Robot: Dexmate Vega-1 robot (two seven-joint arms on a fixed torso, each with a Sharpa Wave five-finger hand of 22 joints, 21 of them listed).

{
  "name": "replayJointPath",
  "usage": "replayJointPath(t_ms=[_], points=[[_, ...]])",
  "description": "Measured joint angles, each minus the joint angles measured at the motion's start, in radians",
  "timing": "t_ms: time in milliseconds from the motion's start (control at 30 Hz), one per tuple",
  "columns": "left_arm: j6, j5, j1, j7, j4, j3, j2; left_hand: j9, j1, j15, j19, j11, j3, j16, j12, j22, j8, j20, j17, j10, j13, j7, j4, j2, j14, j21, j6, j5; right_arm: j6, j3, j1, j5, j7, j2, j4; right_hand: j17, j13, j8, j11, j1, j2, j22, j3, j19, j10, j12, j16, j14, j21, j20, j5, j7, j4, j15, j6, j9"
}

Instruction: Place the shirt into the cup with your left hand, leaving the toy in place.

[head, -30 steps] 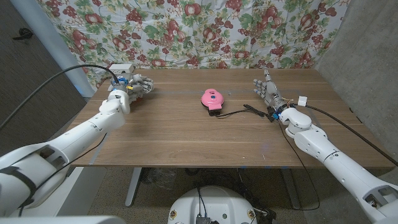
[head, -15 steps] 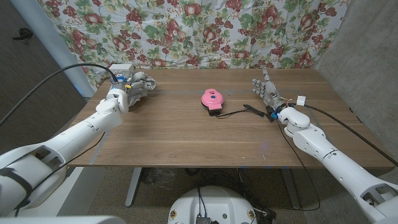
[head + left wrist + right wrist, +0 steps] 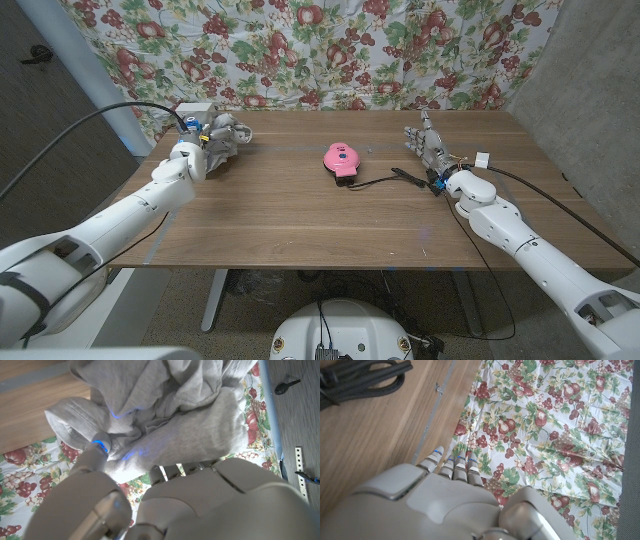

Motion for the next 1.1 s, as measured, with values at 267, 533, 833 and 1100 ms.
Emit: replayJointPath(t_ms=[267, 533, 833, 1100], points=[[0.0, -0.003, 0.01, 0.015, -0.023, -0.011, 0.008, 0.0, -0.028, 0.002, -0.01, 0.006, -0.028, 0.0, 0.0, 0.0, -0.011, 0.01, -0.005, -0.005, -0.009, 0.004, 0.0, -0.001, -0.016, -0.019, -0.004, 0.016, 0.0, -0.001, 0.005, -0.001, 0.004, 0.002, 0.007, 0.0, 0.0, 0.0, 0.0, 0.0, 0.0, 0.0, 0.0, 0.0, 0.0, 0.0, 0.0, 0.0, 0.0, 0.0, 0.0, 0.0, 0.0, 0.0, 0.0, 0.0], [0.001, -0.005, 0.025, 0.03, -0.06, -0.02, 0.017, 0.0, -0.05, 0.0, -0.004, 0.005, -0.058, 0.0, 0.0, 0.005, -0.011, 0.005, -0.009, -0.005, -0.018, 0.009, 0.003, 0.002, -0.025, -0.027, -0.009, 0.025, 0.0, -0.001, 0.005, -0.001, 0.005, 0.002, 0.008, 0.0, 0.0, 0.0, -0.004, 0.0, 0.0, 0.0, 0.0, -0.005, -0.004, 0.0, 0.0, 0.0, 0.0, 0.005, 0.0, 0.0, 0.0, 0.0, 0.0, 0.0], [-0.003, -0.021, 0.04, 0.048, -0.086, -0.035, 0.021, 0.0, -0.065, 0.0, -0.001, 0.005, -0.071, 0.0, 0.0, 0.005, -0.01, 0.002, -0.009, -0.005, -0.023, 0.009, 0.002, 0.006, -0.025, -0.037, -0.009, 0.032, 0.005, 0.002, 0.005, -0.001, 0.005, -0.001, 0.005, 0.0, 0.0, 0.0, -0.004, 0.0, 0.0, 0.0, 0.0, -0.005, -0.004, 0.0, 0.0, 0.0, 0.0, 0.005, 0.0, 0.0, 0.0, 0.0, 0.0, 0.0], [-0.009, -0.037, 0.056, 0.06, -0.111, -0.053, 0.027, 0.0, -0.077, 0.0, -0.001, 0.005, -0.085, 0.0, 0.0, 0.005, -0.01, 0.002, -0.009, -0.005, -0.023, 0.013, 0.001, 0.01, -0.025, -0.043, -0.005, 0.036, 0.006, 0.003, 0.002, -0.001, 0.005, -0.002, 0.0, 0.0, 0.0, 0.0, -0.004, 0.0, 0.0, 0.0, 0.0, -0.005, -0.004, 0.0, 0.0, 0.0, 0.0, 0.005, 0.0, 0.0, 0.0, 0.0, 0.0, 0.0]])
